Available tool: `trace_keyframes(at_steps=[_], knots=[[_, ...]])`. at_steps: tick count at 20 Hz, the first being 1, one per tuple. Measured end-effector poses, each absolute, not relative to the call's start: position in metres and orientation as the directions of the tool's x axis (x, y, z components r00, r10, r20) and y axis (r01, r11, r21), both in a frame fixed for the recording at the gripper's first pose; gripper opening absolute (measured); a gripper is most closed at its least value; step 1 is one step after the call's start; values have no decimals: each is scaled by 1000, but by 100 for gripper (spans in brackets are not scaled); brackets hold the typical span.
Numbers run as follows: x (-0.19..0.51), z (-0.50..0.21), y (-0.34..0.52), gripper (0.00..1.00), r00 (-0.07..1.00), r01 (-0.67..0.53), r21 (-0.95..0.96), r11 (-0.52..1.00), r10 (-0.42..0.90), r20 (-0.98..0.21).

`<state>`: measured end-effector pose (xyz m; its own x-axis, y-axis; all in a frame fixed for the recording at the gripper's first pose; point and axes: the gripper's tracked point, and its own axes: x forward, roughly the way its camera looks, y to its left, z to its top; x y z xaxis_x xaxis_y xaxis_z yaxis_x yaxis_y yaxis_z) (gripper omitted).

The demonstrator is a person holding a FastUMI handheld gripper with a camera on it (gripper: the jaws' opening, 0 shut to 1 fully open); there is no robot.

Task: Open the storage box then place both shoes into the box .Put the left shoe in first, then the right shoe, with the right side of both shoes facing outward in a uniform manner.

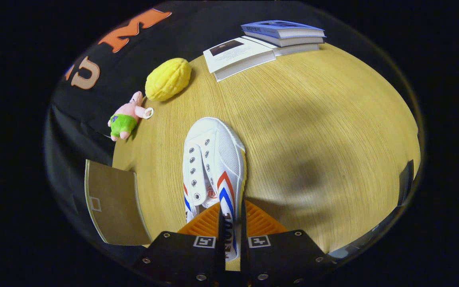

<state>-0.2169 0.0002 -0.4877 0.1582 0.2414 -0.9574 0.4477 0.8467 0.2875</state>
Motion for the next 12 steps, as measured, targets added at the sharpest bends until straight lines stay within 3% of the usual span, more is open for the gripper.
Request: trace_keyframes(at_steps=[6,12], knots=[[-179,-443,61,12,229,435,421,796,354,-907],[-125,-376,133,12,323,293,517,804,425,-846]])
